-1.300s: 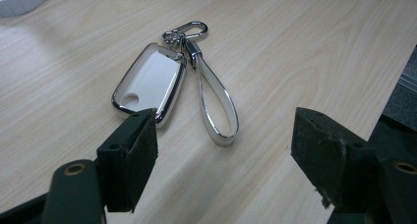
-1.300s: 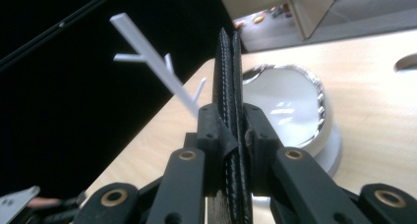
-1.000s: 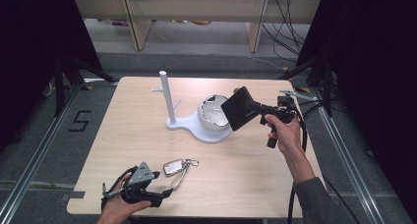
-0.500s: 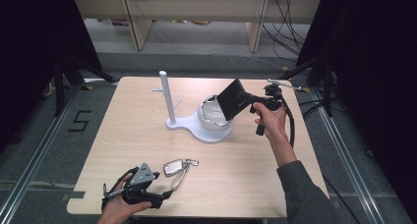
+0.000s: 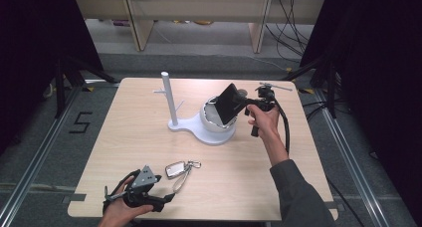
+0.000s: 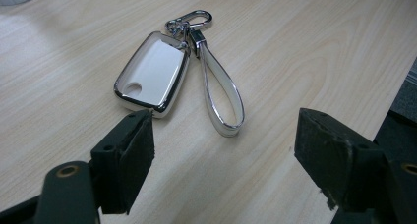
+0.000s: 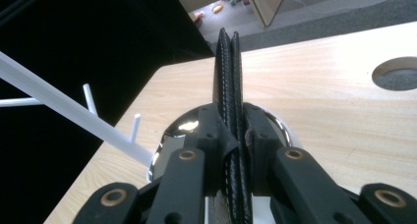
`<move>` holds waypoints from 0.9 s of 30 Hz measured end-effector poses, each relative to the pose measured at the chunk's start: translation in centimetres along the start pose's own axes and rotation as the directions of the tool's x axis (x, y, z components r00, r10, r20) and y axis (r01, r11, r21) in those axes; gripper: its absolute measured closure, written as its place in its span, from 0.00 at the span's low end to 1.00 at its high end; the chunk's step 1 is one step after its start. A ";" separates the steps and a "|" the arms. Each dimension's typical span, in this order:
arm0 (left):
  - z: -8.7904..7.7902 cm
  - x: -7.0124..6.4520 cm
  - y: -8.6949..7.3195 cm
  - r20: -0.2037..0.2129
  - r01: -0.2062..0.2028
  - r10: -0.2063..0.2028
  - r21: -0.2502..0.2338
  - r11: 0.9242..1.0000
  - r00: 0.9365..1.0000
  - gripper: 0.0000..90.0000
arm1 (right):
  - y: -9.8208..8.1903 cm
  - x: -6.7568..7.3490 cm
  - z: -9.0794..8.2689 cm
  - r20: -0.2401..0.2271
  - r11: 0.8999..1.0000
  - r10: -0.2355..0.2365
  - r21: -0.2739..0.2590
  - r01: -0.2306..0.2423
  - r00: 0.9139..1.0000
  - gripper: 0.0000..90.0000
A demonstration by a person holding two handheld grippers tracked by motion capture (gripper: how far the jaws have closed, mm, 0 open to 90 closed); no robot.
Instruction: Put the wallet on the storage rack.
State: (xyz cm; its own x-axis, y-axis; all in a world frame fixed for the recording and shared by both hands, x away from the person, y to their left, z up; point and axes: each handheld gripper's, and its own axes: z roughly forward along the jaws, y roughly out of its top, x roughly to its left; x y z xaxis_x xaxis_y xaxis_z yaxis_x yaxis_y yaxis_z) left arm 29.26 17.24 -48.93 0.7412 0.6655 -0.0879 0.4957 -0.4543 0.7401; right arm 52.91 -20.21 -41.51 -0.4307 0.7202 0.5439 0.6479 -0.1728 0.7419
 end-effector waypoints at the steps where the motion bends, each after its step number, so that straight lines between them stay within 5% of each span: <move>1: 0.1 0.0 0.0 0.011 -0.007 0.007 -0.012 1.000 1.000 0.25 | -0.1 0.0 0.2 0.002 1.000 0.004 0.006 -0.004 1.000 0.89; 15: 0.3 0.3 -0.3 0.009 -0.002 0.002 0.005 1.000 1.000 0.25 | -2.0 -0.2 2.6 -0.004 0.999 0.018 0.049 -0.018 1.000 0.88; 18: 0.3 0.3 -0.3 -0.001 -0.002 0.002 0.004 1.000 1.000 0.25 | -1.8 -0.1 2.6 -0.002 0.998 0.030 0.061 -0.030 1.000 0.76; 20: 0.3 0.3 -0.3 0.003 0.004 -0.004 -0.001 1.000 1.000 0.25 | -1.7 0.0 2.2 -0.002 0.997 -0.009 0.083 0.009 1.000 0.65; 25: 0.4 0.3 -0.4 -0.005 -0.008 0.008 0.010 1.000 1.000 0.25 | -1.3 0.0 0.2 0.087 0.996 -0.039 0.088 0.031 0.995 0.41; 27: 0.4 0.2 -0.3 0.002 -0.002 0.002 0.004 1.000 1.000 0.25 | -1.5 -0.4 -0.4 0.095 0.996 -0.069 0.069 0.063 0.993 0.39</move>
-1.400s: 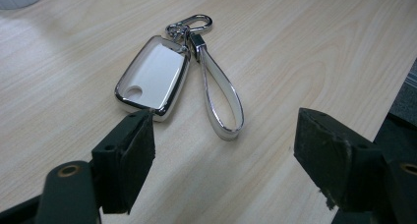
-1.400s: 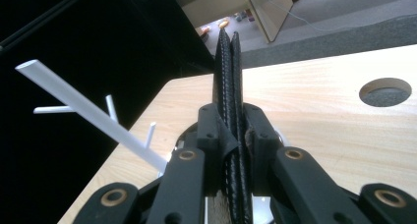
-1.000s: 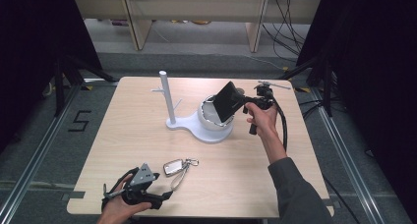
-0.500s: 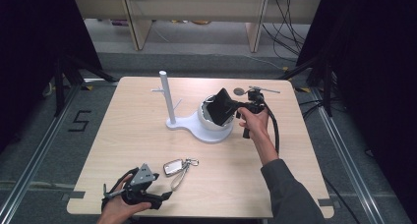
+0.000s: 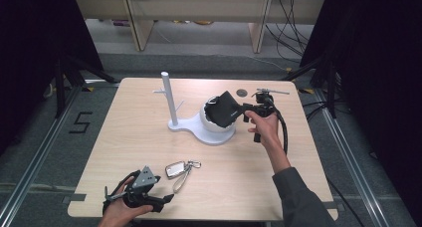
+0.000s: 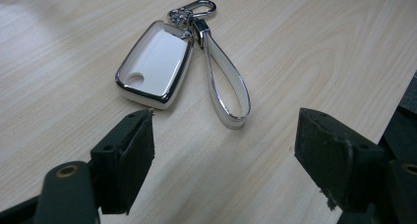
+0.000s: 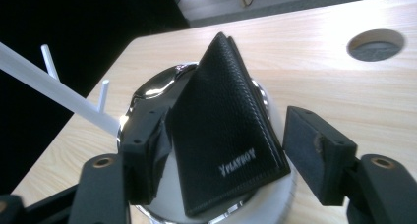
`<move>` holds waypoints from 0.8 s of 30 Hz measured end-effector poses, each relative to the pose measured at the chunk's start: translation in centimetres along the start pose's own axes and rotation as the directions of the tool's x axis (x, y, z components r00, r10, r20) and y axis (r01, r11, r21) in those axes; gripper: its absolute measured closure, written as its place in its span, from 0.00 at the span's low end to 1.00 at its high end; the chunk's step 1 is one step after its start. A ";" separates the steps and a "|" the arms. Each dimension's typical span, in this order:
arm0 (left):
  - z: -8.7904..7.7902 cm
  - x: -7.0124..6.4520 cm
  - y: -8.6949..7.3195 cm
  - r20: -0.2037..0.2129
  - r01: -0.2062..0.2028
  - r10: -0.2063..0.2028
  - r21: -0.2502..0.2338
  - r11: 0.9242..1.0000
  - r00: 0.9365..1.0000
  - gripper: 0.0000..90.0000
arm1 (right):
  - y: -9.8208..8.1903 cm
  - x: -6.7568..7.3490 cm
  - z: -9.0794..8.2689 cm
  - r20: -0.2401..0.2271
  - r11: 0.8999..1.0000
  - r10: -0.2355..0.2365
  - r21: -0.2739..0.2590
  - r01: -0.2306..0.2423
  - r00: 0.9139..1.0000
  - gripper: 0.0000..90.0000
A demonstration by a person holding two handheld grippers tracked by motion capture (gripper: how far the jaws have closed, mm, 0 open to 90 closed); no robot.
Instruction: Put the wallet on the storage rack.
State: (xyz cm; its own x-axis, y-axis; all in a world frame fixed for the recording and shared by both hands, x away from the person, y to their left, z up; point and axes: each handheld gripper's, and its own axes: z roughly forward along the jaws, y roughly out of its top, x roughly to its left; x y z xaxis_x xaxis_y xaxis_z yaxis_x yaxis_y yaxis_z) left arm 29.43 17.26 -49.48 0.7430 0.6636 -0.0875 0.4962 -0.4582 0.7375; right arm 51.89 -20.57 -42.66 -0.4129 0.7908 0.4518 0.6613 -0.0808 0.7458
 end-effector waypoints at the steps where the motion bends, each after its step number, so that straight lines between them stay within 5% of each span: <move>1: 0.0 0.1 0.0 0.004 -0.003 0.003 -0.001 1.000 1.000 0.25 | -0.1 0.0 -0.4 -0.006 1.000 0.005 -0.003 -0.005 1.000 0.38; 4: 0.0 0.1 0.0 0.000 0.000 0.000 0.004 1.000 1.000 0.25 | -0.8 0.3 -1.5 0.005 1.000 -0.010 -0.002 0.010 1.000 0.36; 5: 0.0 0.1 0.0 0.000 0.000 0.000 0.004 1.000 1.000 0.25 | -1.1 0.7 -1.8 0.008 1.000 0.017 0.002 -0.017 1.000 0.36; 7: 0.1 0.0 -0.1 0.002 0.008 -0.008 -0.002 1.000 1.000 0.25 | -1.6 0.4 -2.3 0.005 0.999 -0.041 -0.007 0.041 0.999 0.35; 8: 0.0 0.1 -0.1 -0.010 -0.004 0.004 0.007 1.000 1.000 0.25 | -1.9 0.8 -2.7 0.002 1.000 -0.003 0.002 0.003 1.000 0.35; 9: 0.0 0.0 0.0 0.002 -0.002 0.002 0.005 1.000 1.000 0.25 | -2.2 0.5 -2.8 0.001 0.999 -0.051 -0.014 0.051 0.999 0.35; 16: -0.3 -0.1 0.1 -0.020 -0.028 0.028 0.005 1.000 0.999 0.25 | -4.2 2.6 -4.4 -0.040 0.994 -0.108 0.029 0.109 0.993 0.34; 20: -0.2 -0.1 0.0 -0.013 -0.015 0.015 -0.012 1.000 1.000 0.25 | -6.2 3.3 -4.8 -0.048 0.978 -0.188 0.079 0.191 0.981 0.33; 22: -0.2 -0.1 0.0 -0.013 -0.013 0.013 -0.013 1.000 1.000 0.25 | -7.4 4.0 -4.9 -0.036 0.978 -0.181 0.104 0.183 0.983 0.33; 24: -0.2 -0.1 0.0 -0.011 -0.014 0.014 -0.014 1.000 1.000 0.25 | -8.6 4.3 -4.6 -0.030 0.960 -0.253 0.116 0.255 0.967 0.34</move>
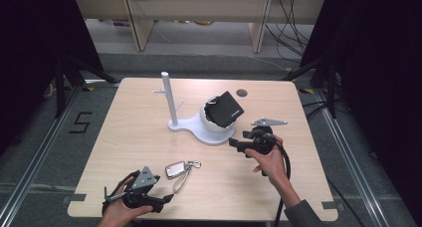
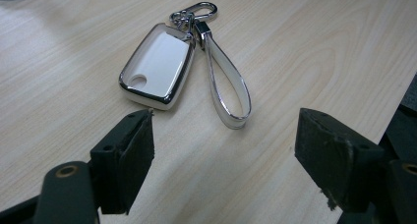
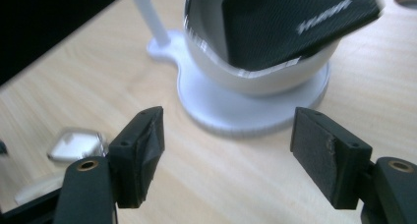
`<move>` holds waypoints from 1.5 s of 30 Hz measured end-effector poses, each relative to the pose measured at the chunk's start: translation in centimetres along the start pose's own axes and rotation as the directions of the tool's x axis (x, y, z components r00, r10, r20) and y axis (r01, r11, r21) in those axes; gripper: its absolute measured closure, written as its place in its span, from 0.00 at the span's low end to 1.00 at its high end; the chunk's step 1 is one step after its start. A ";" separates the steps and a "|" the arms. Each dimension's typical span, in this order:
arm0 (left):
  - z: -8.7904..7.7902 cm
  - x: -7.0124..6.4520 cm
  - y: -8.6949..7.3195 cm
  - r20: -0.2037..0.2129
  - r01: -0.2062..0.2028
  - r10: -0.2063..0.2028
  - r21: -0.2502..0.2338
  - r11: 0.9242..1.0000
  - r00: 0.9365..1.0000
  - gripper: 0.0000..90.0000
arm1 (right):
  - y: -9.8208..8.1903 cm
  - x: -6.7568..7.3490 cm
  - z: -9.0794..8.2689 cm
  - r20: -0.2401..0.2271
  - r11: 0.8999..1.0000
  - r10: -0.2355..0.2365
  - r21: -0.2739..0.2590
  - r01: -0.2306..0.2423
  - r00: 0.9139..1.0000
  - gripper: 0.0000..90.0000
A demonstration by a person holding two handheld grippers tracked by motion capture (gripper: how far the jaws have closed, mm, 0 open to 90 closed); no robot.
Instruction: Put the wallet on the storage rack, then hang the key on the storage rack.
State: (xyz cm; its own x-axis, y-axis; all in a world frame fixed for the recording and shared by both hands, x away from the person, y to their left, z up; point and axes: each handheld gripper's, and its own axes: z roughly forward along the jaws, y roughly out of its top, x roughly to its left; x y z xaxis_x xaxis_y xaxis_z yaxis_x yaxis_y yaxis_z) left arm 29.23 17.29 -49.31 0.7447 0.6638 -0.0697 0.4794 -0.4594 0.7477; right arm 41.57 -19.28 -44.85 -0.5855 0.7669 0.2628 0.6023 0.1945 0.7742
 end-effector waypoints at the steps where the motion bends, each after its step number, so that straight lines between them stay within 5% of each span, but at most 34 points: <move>1: 0.0 0.0 0.0 0.001 0.007 -0.007 0.002 1.000 1.000 0.25 | -0.4 0.3 0.2 -0.008 1.000 -0.007 0.006 0.007 1.000 0.34; 7: -0.2 0.4 -0.1 -0.007 0.004 -0.004 0.010 1.000 1.000 0.25 | -2.1 2.4 0.8 -0.019 0.996 -0.078 0.051 0.079 0.997 0.34; 10: -0.3 0.3 -0.1 -0.002 0.029 -0.029 -0.001 1.000 1.000 0.25 | -2.8 3.3 0.6 -0.024 0.997 -0.057 0.058 0.059 0.998 0.34; 13: -0.7 0.2 0.0 -0.003 0.015 -0.015 -0.004 1.000 1.000 0.25 | -3.6 3.2 0.4 -0.052 0.994 -0.096 0.043 0.099 0.994 0.34; 14: -0.7 0.2 0.0 -0.006 0.019 -0.019 -0.015 1.000 1.000 0.25 | -3.8 3.5 0.3 -0.053 0.997 -0.062 0.050 0.064 0.997 0.34; 16: -0.8 0.4 0.0 -0.010 0.024 -0.024 -0.008 1.000 1.000 0.25 | -4.1 3.2 0.2 -0.038 0.993 -0.103 0.052 0.104 0.994 0.34; 17: -0.7 0.4 -0.1 -0.011 0.037 -0.038 -0.016 0.999 0.999 0.25 | -4.4 3.4 0.2 -0.018 0.995 -0.079 0.059 0.080 0.997 0.34; 18: -0.8 0.6 -0.1 -0.015 0.032 -0.032 0.000 0.999 0.999 0.25 | -4.5 3.0 0.2 -0.013 0.991 -0.118 0.061 0.119 0.993 0.34; 23: -0.5 0.9 0.0 -0.022 0.036 -0.036 0.004 0.999 0.999 0.24 | -5.4 2.9 0.0 -0.049 0.990 -0.109 0.081 0.112 0.993 0.33; 24: -0.5 0.8 0.0 -0.017 0.043 -0.043 -0.002 0.999 0.999 0.24 | -5.7 3.2 -0.3 -0.046 0.992 -0.073 0.097 0.077 0.996 0.32; 25: -0.4 0.8 0.0 -0.017 0.047 -0.047 -0.004 0.999 0.999 0.24 | -5.8 3.0 -0.4 -0.047 0.990 -0.106 0.087 0.110 0.993 0.32; 31: -0.2 0.9 0.0 -0.033 0.016 -0.016 0.007 1.000 0.999 0.24 | -7.3 3.6 -1.4 -0.041 0.988 -0.077 0.131 0.082 0.996 0.32; 33: 0.0 0.7 0.3 -0.017 0.007 -0.007 0.003 1.000 1.000 0.24 | -7.6 3.6 -1.7 -0.027 0.982 -0.116 0.145 0.118 0.993 0.32; 41: 0.7 0.7 1.4 -0.001 -0.007 0.006 -0.018 1.000 1.000 0.24 | -9.0 3.7 -2.7 -0.022 0.976 -0.125 0.176 0.127 0.992 0.31; 43: 0.7 1.1 2.2 0.004 -0.052 0.052 -0.003 0.999 0.999 0.23 | -9.4 3.7 -2.5 -0.019 0.981 -0.120 0.153 0.121 0.993 0.31; 45: 0.9 1.4 2.9 0.001 -0.069 0.069 -0.002 0.998 0.998 0.22 | -9.4 3.6 -2.8 -0.014 0.974 -0.127 0.186 0.127 0.992 0.31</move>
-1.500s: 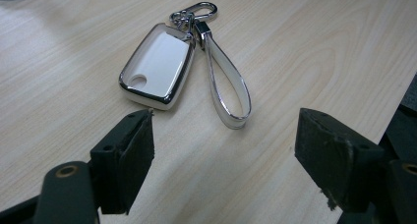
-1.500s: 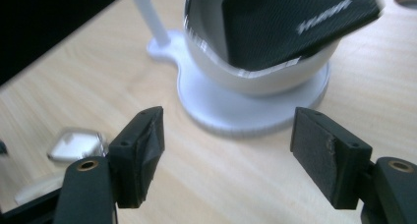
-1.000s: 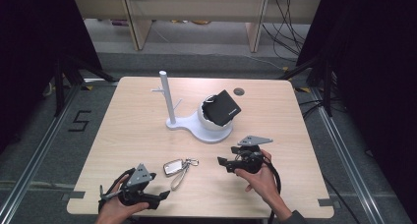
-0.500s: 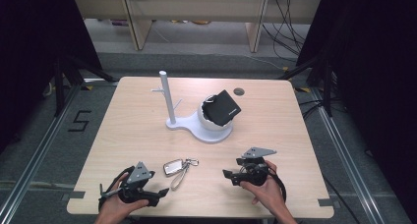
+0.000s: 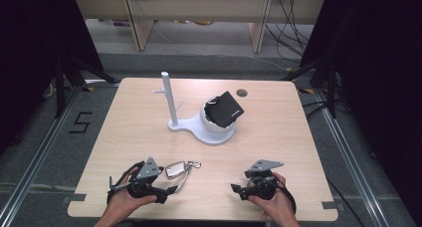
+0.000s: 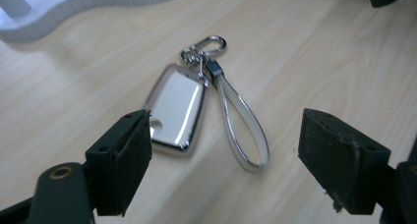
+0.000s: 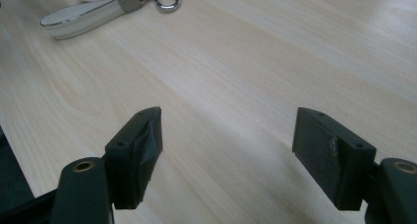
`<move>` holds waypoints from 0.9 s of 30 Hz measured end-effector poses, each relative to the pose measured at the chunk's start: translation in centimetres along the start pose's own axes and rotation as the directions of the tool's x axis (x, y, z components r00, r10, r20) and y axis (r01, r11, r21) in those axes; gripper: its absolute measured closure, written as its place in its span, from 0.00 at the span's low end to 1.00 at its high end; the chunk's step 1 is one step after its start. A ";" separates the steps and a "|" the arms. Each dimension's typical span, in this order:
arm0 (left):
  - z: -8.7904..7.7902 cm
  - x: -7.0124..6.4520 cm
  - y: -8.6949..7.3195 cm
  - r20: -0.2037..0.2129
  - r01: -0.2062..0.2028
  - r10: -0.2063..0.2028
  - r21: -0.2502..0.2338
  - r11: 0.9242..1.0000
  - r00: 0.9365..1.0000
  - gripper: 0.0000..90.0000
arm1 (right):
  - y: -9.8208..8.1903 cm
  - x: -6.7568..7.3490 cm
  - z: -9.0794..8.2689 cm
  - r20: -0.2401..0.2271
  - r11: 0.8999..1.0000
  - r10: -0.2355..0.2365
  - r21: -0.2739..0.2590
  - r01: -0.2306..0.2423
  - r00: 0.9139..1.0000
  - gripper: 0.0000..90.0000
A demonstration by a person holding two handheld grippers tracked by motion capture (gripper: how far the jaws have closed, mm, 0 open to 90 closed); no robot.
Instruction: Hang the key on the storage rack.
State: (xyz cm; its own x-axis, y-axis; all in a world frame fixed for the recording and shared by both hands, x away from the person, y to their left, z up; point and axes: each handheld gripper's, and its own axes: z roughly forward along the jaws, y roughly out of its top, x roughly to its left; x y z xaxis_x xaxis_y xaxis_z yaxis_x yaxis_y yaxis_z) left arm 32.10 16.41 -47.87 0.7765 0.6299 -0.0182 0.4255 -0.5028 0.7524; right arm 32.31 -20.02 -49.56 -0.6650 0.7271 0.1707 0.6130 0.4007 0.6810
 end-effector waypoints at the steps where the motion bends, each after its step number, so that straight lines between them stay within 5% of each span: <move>1: 0.2 0.2 0.5 0.006 -0.007 0.007 0.006 1.000 1.000 0.23 | 0.0 0.0 0.0 0.003 1.000 -0.001 0.001 0.001 1.000 0.31; 6: 1.4 0.6 2.6 0.029 -0.059 0.058 0.030 0.998 0.998 0.27 | 0.1 0.3 0.0 -0.002 1.000 -0.013 -0.004 0.013 1.000 0.32; 12: 3.2 1.0 4.9 0.040 -0.133 0.129 0.111 0.985 0.991 0.34 | 0.2 0.3 -0.1 0.008 1.000 -0.016 -0.015 0.016 1.000 0.32; 14: 4.6 1.2 6.0 0.075 -0.152 0.140 0.195 0.969 0.987 0.38 | 0.2 0.2 0.0 0.004 1.000 -0.016 -0.013 0.016 1.000 0.32; 15: 4.6 1.2 6.0 0.075 -0.152 0.140 0.195 0.969 0.987 0.39 | 0.2 0.2 0.0 0.004 1.000 -0.016 -0.013 0.016 1.000 0.32; 17: 6.3 1.2 6.8 0.068 -0.189 0.177 0.271 0.944 0.982 0.41 | 0.2 0.4 0.0 -0.009 1.000 -0.016 0.004 0.016 1.000 0.32; 24: 8.7 0.9 8.6 0.098 -0.250 0.231 0.388 0.887 0.968 0.46 | 0.3 0.4 0.0 -0.018 0.999 -0.037 -0.008 0.037 0.999 0.32; 25: 8.7 0.9 8.6 0.098 -0.250 0.231 0.388 0.887 0.968 0.47 | 0.3 0.4 0.0 -0.018 0.999 -0.037 -0.008 0.037 0.999 0.32; 27: 9.3 1.1 9.1 0.088 -0.255 0.241 0.416 0.873 0.967 0.49 | 0.3 0.5 0.0 -0.020 0.999 -0.045 -0.017 0.045 0.999 0.32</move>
State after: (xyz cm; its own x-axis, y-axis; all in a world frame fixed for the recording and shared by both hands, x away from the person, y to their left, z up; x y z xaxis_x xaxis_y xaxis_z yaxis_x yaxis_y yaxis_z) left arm 41.13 7.03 -47.19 0.8940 0.4356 0.1052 0.3666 -0.8460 0.3870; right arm 32.17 -19.53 -49.28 -0.7002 0.6972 0.1541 0.5754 0.4232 0.6998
